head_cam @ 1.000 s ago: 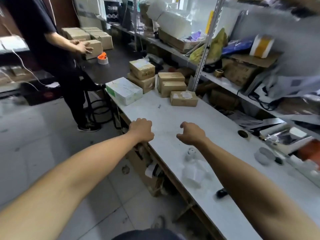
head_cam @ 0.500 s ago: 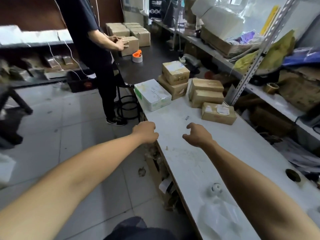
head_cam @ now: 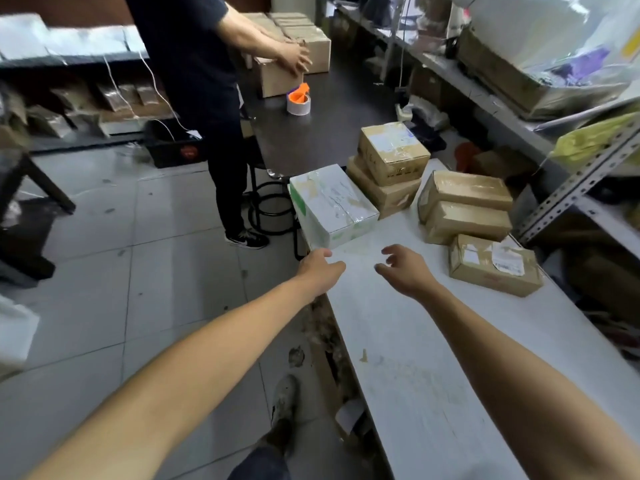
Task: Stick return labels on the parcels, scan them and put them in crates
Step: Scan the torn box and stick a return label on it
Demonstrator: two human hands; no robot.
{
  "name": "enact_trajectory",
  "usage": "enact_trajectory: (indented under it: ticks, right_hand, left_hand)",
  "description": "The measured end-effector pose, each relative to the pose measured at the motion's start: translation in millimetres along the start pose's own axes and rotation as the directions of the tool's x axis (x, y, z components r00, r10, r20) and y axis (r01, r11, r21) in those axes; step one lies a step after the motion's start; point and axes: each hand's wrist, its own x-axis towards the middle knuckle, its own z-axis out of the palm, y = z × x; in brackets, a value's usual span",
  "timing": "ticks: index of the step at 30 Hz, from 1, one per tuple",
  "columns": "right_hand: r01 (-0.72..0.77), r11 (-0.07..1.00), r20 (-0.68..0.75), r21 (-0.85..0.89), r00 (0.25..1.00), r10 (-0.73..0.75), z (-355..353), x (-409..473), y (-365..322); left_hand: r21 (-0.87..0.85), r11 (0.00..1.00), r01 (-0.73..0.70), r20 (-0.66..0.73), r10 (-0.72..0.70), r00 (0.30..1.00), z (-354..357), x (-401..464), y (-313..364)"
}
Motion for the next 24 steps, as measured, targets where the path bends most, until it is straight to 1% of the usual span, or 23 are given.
enact_trajectory:
  ticks: [6, 9, 11, 14, 16, 18, 21, 22, 24]
  right_hand:
    - [-0.096, 0.994, 0.03, 0.055, 0.995, 0.095, -6.7, 100.4, -23.0]
    - [-0.139, 0.988, 0.052, 0.074, 0.989, 0.135, -5.5, 141.4, -29.3]
    - [-0.163, 0.983, 0.087, 0.084, 0.984, 0.156, 1.1, 164.6, -30.6]
    - [-0.234, 0.96, 0.167, 0.156, 0.964, 0.207, 14.9, 189.7, -28.2]
    - [-0.259, 0.951, 0.147, 0.171, 0.961, 0.235, 23.8, 196.4, -24.6]
    - [-0.279, 0.944, 0.11, 0.179, 0.959, 0.262, 30.5, 195.5, -20.8]
    - [-0.375, 0.899, 0.121, 0.226, 0.927, 0.356, 40.8, 180.7, -6.0]
    - [-0.414, 0.868, 0.121, 0.276, 0.91, 0.396, 43.1, 170.0, 0.3]
    - [-0.462, 0.768, 0.124, 0.443, 0.881, 0.458, 48.3, 143.7, 14.6]
  left_hand:
    - [-0.197, 0.975, 0.098, -0.023, -0.105, 0.994, -13.8, 100.1, 24.9]
    - [-0.236, 0.96, 0.152, -0.021, -0.161, 0.987, -17.5, 137.6, 31.7]
    - [-0.266, 0.946, 0.184, -0.003, -0.191, 0.982, -17.6, 155.1, 32.5]
    - [-0.31, 0.923, 0.229, 0.042, -0.227, 0.973, -16.8, 175.4, 28.3]
    - [-0.3, 0.919, 0.257, 0.07, -0.247, 0.966, -16.3, 181.7, 22.3]
    - [-0.271, 0.926, 0.263, 0.063, -0.255, 0.965, -14.6, 182.4, 14.1]
    - [-0.32, 0.896, 0.309, 0.051, -0.309, 0.95, -9.8, 171.8, 4.3]
    - [-0.358, 0.866, 0.35, 0.075, -0.347, 0.935, -5.6, 164.9, 0.6]
    - [-0.417, 0.803, 0.426, 0.142, -0.405, 0.903, 2.6, 144.4, -4.9]
